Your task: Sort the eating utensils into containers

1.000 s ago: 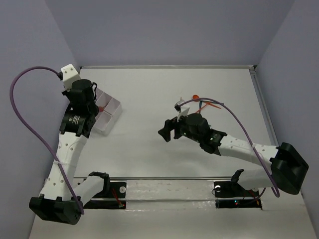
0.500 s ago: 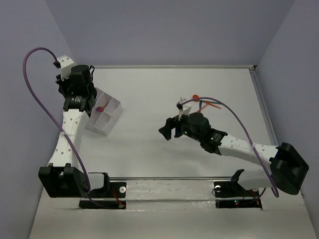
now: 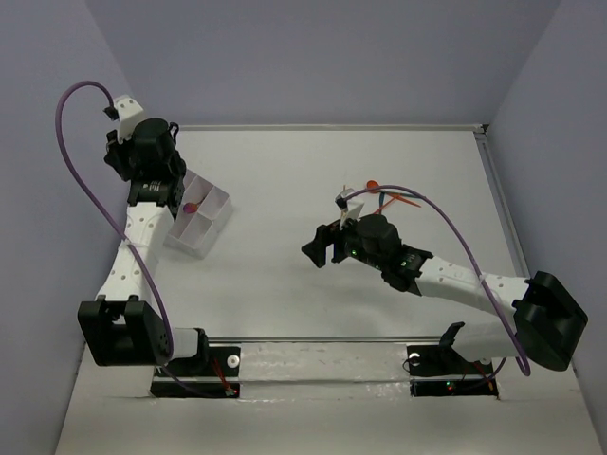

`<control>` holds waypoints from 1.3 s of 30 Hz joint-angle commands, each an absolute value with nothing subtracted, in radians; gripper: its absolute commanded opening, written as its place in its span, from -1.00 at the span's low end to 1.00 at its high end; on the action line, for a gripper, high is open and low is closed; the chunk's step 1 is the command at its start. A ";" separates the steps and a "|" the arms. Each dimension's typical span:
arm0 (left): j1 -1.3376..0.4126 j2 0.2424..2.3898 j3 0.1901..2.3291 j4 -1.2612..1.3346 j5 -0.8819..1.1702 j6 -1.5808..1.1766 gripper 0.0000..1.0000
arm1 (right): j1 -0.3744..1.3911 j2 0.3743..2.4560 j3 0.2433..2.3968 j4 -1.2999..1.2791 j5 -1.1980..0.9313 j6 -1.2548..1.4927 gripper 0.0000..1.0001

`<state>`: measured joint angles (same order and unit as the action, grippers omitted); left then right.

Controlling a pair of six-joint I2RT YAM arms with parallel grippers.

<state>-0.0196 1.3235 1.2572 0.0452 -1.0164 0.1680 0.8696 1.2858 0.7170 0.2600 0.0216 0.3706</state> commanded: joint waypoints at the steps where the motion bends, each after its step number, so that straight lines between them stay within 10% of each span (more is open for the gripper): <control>1: -0.020 1.284 1.166 0.259 -1.065 0.202 -0.89 | 0.862 1.290 0.710 0.328 0.011 0.376 0.76; 18: -0.020 1.278 0.913 0.508 -1.017 0.170 -0.85 | 0.862 1.328 0.718 0.331 0.011 0.373 0.74; 26: -0.020 1.235 0.891 0.465 -0.982 0.077 0.35 | 0.812 1.367 0.747 0.253 0.095 0.405 0.66; 39: -0.060 1.034 1.088 0.135 -0.540 -0.245 0.77 | 0.706 1.391 0.742 0.192 0.198 0.419 0.24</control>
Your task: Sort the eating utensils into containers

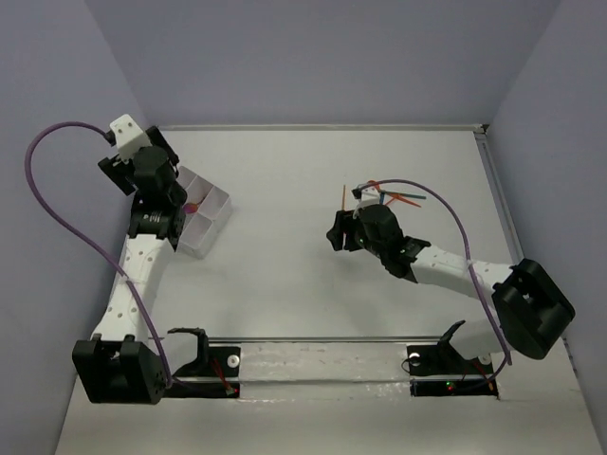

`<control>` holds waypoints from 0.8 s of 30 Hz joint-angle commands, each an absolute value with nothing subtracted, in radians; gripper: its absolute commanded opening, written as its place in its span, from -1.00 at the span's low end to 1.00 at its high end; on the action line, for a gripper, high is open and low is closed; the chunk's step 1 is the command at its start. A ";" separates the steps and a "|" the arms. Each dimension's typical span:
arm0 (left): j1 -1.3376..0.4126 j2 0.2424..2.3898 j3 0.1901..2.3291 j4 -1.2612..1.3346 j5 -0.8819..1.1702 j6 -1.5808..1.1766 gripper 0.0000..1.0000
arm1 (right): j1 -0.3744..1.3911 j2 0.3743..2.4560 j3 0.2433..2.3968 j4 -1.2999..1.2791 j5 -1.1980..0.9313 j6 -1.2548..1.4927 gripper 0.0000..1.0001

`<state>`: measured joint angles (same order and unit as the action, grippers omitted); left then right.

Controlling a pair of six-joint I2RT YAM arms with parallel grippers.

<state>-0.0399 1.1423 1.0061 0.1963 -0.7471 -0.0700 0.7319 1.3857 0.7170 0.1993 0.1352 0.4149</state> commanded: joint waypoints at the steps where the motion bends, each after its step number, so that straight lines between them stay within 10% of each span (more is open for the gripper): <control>1: -0.069 1.013 1.092 0.102 -0.490 -0.268 0.77 | 0.689 1.393 0.741 0.186 0.202 0.419 0.22; 14: -0.103 0.585 0.757 0.009 0.288 -0.407 0.75 | 0.566 1.531 0.895 0.011 0.229 0.411 -0.04; 24: -0.103 0.446 0.644 -0.058 0.359 -0.347 0.67 | 0.566 1.799 1.158 -0.136 0.264 0.396 -0.11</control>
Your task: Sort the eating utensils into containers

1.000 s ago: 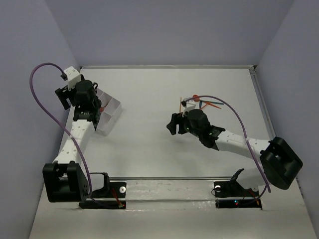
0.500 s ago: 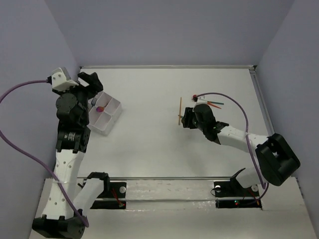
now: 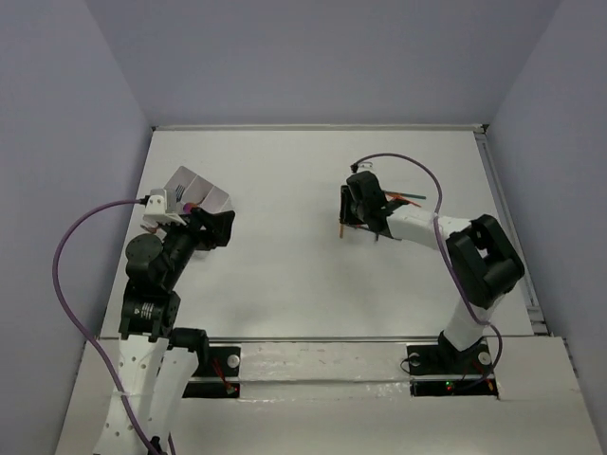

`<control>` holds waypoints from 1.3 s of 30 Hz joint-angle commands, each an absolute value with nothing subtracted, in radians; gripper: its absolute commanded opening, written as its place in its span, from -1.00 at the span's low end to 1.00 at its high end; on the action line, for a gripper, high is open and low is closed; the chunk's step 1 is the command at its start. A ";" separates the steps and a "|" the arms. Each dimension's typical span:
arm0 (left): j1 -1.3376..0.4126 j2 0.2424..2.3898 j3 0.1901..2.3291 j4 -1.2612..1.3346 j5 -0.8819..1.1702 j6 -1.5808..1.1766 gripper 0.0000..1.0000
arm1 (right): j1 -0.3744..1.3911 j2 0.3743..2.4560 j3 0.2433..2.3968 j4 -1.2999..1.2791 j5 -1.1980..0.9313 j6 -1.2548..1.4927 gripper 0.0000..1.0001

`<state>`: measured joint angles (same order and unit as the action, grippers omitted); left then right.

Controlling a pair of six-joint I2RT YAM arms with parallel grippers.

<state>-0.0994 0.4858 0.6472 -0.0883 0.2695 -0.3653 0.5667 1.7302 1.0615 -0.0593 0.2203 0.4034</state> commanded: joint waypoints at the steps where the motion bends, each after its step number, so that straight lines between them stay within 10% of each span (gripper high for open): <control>1: -0.103 0.440 0.646 -0.058 0.365 -0.347 0.67 | 0.566 1.816 1.199 -0.167 0.270 0.399 -0.12; 25: -0.164 0.466 0.634 -0.075 0.370 -0.365 0.46 | 0.566 2.056 1.425 -0.244 0.330 0.376 -0.86; 39: -0.164 0.589 0.630 -0.066 0.359 -0.423 0.33 | 0.825 1.689 1.186 0.079 0.048 0.299 -0.86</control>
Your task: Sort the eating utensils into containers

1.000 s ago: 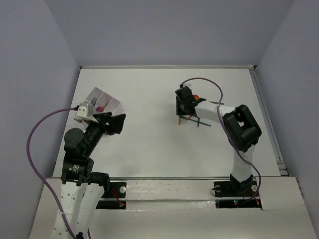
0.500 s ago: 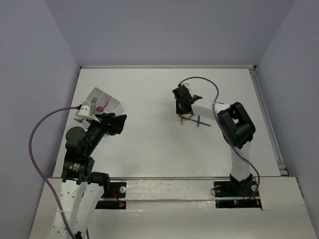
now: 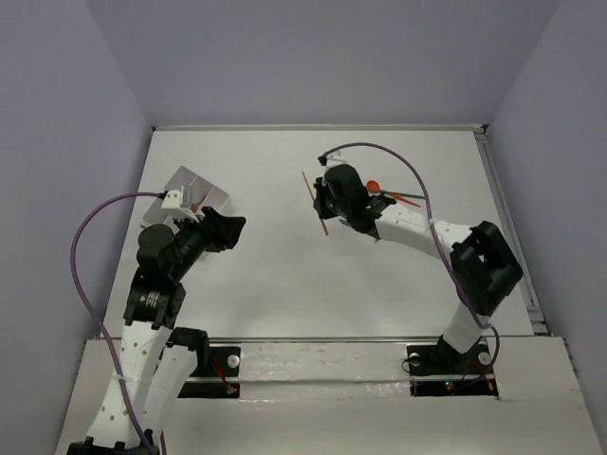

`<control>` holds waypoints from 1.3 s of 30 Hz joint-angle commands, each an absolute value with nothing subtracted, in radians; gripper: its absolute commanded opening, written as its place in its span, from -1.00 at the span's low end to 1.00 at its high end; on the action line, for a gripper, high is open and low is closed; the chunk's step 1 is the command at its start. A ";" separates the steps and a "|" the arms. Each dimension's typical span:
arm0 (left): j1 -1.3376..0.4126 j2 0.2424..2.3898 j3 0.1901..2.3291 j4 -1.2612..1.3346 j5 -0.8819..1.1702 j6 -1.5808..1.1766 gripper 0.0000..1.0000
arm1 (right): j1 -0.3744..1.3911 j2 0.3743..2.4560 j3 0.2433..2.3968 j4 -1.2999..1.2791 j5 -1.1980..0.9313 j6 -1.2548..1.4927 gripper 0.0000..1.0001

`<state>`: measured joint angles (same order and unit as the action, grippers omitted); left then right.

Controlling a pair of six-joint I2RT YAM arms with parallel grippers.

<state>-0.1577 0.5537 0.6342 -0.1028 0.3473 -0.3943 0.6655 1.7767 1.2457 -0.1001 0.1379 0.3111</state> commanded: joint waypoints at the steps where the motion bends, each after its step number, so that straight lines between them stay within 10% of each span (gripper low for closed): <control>1: -0.164 0.598 0.632 -0.064 0.357 -0.426 0.33 | 0.854 1.678 1.174 0.095 0.048 0.304 -0.86; 27: -0.164 0.801 0.638 -0.043 0.400 -0.459 0.05 | 1.042 1.601 1.108 0.250 -0.095 0.368 -0.86; 39: -0.164 0.825 0.640 -0.035 0.423 -0.451 -0.75 | 1.051 1.580 1.094 0.271 -0.129 0.379 -0.86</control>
